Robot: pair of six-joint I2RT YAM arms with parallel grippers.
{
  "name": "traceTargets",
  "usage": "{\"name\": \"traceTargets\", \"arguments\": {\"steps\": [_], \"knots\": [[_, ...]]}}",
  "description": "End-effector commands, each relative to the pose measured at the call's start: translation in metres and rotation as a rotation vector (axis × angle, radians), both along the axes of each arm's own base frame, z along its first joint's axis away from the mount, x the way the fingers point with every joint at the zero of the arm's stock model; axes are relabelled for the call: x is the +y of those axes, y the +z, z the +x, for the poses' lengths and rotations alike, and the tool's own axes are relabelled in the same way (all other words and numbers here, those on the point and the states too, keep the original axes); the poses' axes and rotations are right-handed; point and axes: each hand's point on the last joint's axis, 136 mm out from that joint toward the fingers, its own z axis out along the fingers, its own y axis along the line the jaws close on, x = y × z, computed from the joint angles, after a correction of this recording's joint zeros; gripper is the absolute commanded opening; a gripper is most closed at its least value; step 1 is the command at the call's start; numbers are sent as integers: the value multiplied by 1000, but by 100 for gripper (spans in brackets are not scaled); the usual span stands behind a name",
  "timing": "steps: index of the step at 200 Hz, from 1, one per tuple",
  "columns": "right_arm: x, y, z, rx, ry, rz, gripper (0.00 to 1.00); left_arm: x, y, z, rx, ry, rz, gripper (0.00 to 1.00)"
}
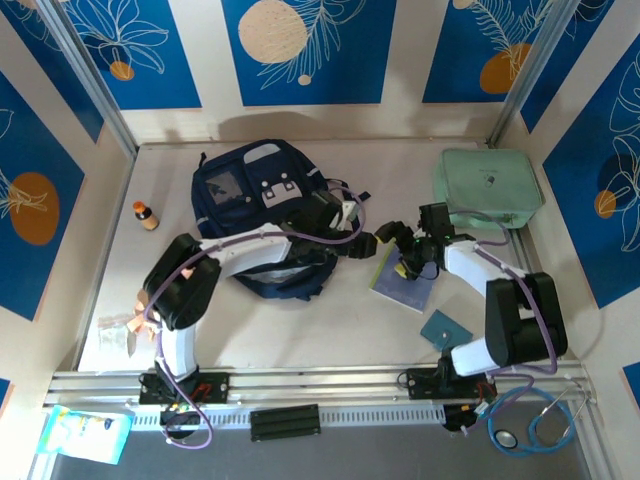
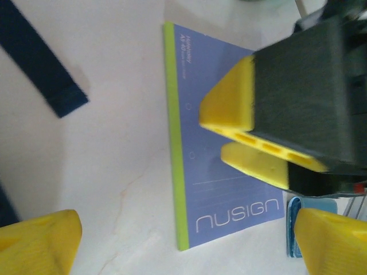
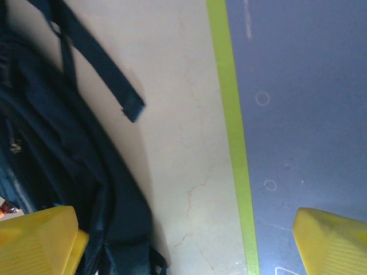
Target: Pack books, pencil case, and school supplies into a backpack
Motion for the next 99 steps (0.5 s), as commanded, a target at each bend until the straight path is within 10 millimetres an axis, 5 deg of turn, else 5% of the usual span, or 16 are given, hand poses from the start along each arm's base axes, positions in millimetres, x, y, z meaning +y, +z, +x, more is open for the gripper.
{"name": "traceTargets", "arguments": {"steps": [1,44,99], "knots": [[-23,15,-4,-25,30,-131,96,-16,-6,-10,40,-47,19,93],[-48,-7,-24,63,20,-172,93,-26,-26,-7,42,-64,120,90],[-49,-25,-32,114,29,-150,91,-30,-56,-2,93,-42,226,77]]}}
